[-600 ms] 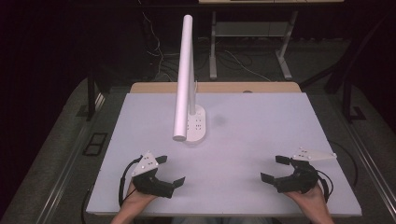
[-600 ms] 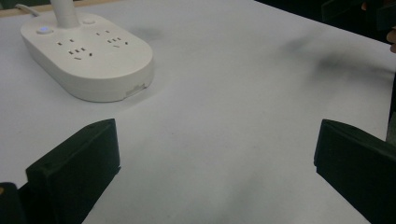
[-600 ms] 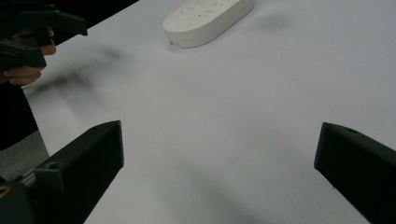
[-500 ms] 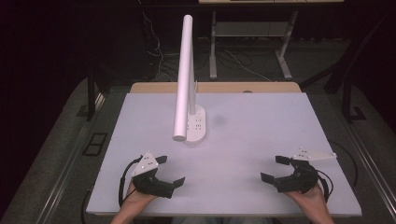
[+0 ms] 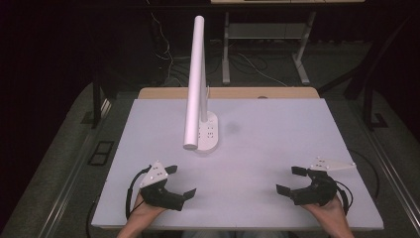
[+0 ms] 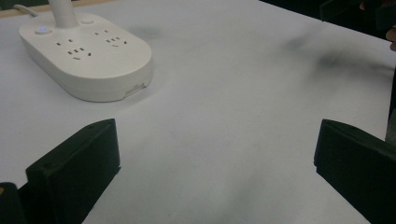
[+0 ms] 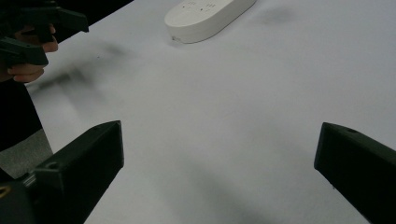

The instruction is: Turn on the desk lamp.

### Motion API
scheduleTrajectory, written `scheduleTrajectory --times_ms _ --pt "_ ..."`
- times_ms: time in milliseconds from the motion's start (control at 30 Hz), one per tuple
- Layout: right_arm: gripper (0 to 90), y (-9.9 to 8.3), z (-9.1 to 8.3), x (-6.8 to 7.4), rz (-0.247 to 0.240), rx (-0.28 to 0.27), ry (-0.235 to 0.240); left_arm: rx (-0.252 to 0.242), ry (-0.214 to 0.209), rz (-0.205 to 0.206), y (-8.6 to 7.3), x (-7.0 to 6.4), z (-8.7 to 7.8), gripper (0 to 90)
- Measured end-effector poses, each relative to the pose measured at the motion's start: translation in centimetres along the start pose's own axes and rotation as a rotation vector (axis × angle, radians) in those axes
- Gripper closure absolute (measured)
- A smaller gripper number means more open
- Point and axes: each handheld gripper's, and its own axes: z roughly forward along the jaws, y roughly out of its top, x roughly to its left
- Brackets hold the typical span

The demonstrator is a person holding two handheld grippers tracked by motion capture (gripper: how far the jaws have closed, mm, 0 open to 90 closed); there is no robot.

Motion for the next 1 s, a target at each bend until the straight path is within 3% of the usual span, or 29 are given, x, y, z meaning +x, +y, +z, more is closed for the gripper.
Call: scheduleTrajectory --times_ms 300,567,1000 --pt "0.9 0.1 -0.1 -0.1 0.01 0.01 -0.004 0.003 -0.003 0.006 0.0 -0.1 0.1 0.0" --pt "0.9 0.7 -0.1 0.4 -0.011 0.029 -0.008 0.01 -0.007 0.015 -0.1 -0.2 0.1 0.0" --pt "1.0 1.9 1.1 1.3 -0.022 0.073 0.029 0.013 -0.004 0.013 -0.1 -0.2 0.1 0.0"
